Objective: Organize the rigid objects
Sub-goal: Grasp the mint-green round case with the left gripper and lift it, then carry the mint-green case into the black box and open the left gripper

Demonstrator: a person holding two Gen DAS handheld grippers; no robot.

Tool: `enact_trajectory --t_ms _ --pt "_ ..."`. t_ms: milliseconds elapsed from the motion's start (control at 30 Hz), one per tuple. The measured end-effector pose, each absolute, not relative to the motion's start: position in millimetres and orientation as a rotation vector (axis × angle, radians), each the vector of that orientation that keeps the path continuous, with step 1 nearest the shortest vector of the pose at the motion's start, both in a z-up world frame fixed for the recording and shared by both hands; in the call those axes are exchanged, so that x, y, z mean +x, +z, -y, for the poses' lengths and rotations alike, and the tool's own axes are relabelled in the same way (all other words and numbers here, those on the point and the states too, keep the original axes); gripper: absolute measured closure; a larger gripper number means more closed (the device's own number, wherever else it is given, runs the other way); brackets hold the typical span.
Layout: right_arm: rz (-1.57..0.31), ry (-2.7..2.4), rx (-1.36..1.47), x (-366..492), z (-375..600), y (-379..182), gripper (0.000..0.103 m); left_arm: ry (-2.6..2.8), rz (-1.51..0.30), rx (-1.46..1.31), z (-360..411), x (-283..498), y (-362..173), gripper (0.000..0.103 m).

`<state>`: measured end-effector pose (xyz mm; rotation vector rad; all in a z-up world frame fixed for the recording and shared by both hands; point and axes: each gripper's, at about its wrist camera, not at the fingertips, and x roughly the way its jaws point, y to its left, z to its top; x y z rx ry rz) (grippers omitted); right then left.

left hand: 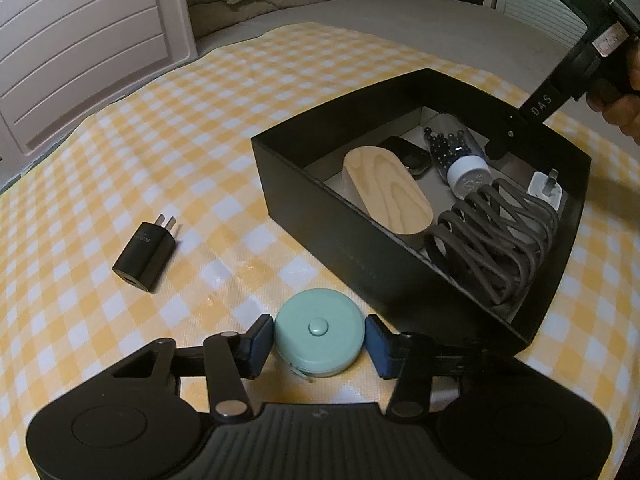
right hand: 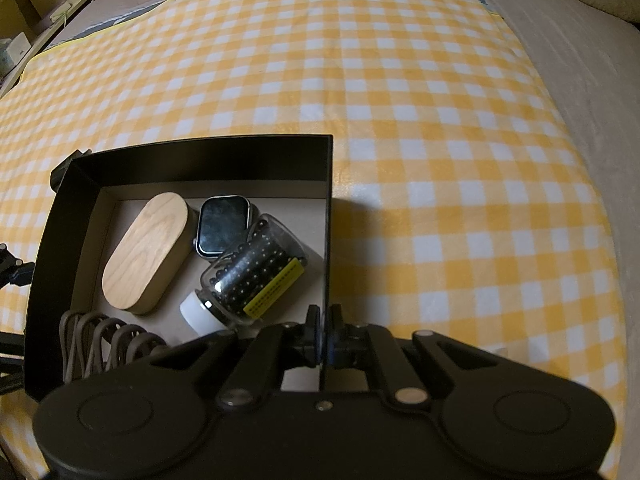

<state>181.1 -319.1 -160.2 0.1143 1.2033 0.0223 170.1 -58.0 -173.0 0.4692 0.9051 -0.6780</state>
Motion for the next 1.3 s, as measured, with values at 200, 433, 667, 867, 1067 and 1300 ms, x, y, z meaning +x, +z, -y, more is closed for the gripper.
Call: enact_trajectory --t_ms 200,433,667,867,1067,1300 --pt "-1.203 0.022 0.115 181.4 319.1 -160.0 0.099 -0.648 -0.921 0.463 51.7 166.7 -169.0 0.053" --pt "-1.203 0.019 0.109 180.9 317.6 -160.9 0.099 -0.574 -0.872 0.402 39.2 164.0 -141.5 0.053" --pt "-1.204 0.02 0.107 181.0 318.2 -160.7 0.099 -0.534 -0.804 0.338 44.0 155.6 -101.5 0.053" --pt "-1.204 0.022 0.106 181.2 317.6 -160.7 0.099 -0.504 -0.753 0.298 50.7 148.8 -76.1 0.053" --pt "-1.204 0.023 0.107 181.3 316.4 -160.6 0.099 -0.492 -0.713 0.277 58.6 145.0 -59.6 0.053" --pt "-1.204 0.024 0.106 181.2 317.0 -160.5 0.099 -0.507 -0.7 0.27 79.4 151.3 -54.3 0.053"
